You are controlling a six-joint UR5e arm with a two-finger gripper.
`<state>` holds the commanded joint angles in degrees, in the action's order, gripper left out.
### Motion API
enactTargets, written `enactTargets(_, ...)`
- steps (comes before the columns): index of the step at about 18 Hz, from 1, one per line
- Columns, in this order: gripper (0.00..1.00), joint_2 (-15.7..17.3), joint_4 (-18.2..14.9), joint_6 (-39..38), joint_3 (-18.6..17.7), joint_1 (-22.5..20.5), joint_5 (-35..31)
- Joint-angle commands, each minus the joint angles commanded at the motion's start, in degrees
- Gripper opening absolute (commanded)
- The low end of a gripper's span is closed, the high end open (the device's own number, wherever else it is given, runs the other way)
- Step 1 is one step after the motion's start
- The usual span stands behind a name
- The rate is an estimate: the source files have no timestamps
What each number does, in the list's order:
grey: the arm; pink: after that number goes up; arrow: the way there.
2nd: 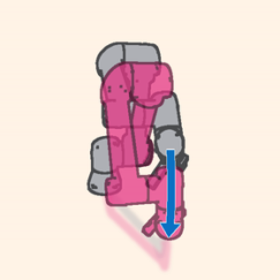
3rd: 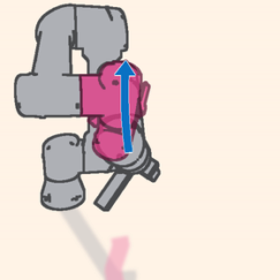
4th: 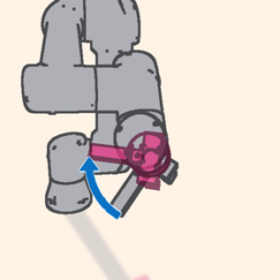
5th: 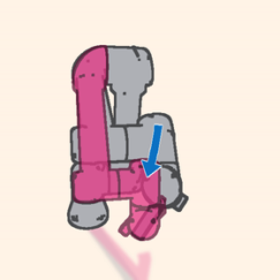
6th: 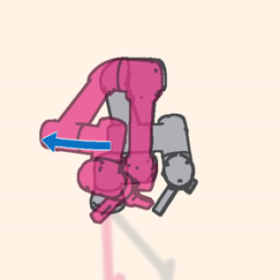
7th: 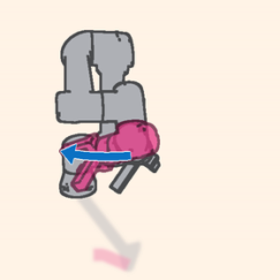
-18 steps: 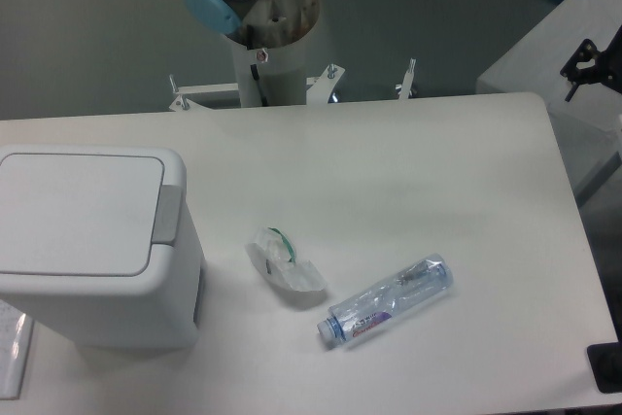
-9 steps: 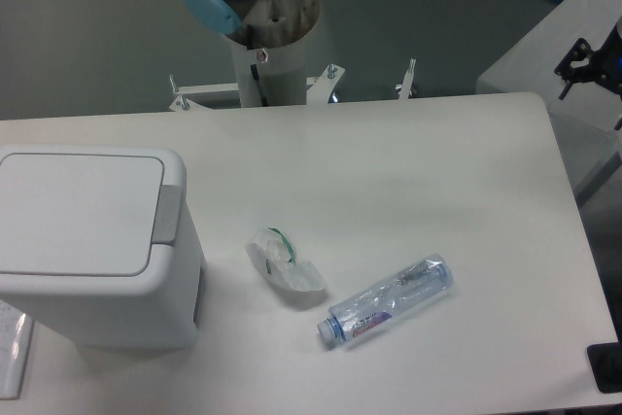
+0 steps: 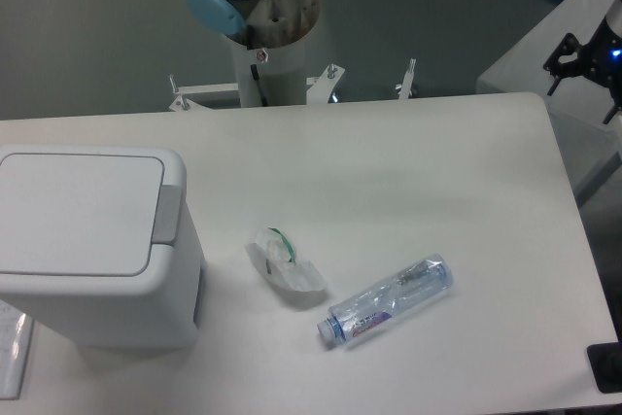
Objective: Open the trash can
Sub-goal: 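Move the open gripper across the table toward the trash can lid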
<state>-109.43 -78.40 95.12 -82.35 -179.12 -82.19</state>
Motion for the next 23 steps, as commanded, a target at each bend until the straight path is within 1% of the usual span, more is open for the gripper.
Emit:
enactTargets(3,1.00,2.72,0.09,-5.63,-3.16,-0.44,6.32)
enactTargets(7,1.00,6.76,-0.18,-7.66,-7.11,-0.18,8.53)
enactTargets(9,1.00,9.31,-0.44,-8.62,-10.01,0.08,10.29)
enactTargets(11,1.00,12.65,-0.53,-12.13,-12.56,0.17,11.35)
enactTargets(12,1.00,14.14,-0.96,-13.71,-13.10,0.26,12.31)
enactTargets(14,1.00,17.04,-3.15,-15.92,-14.33,0.35,14.68)
enactTargets(16,1.00,19.59,-5.70,-18.46,-14.68,0.70,16.96)
enactTargets(17,1.00,20.82,-6.58,-21.00,-14.68,0.96,18.46)
enactTargets(18,1.00,21.62,-6.68,-24.07,-14.68,1.31,20.38)
enactTargets(20,1.00,22.85,-6.24,-30.40,-14.51,3.76,24.17)
enactTargets(21,1.00,22.94,-5.98,-33.04,-13.90,4.99,25.31)
enactTargets(23,1.00,22.51,-5.71,-36.22,-11.45,7.54,26.55)
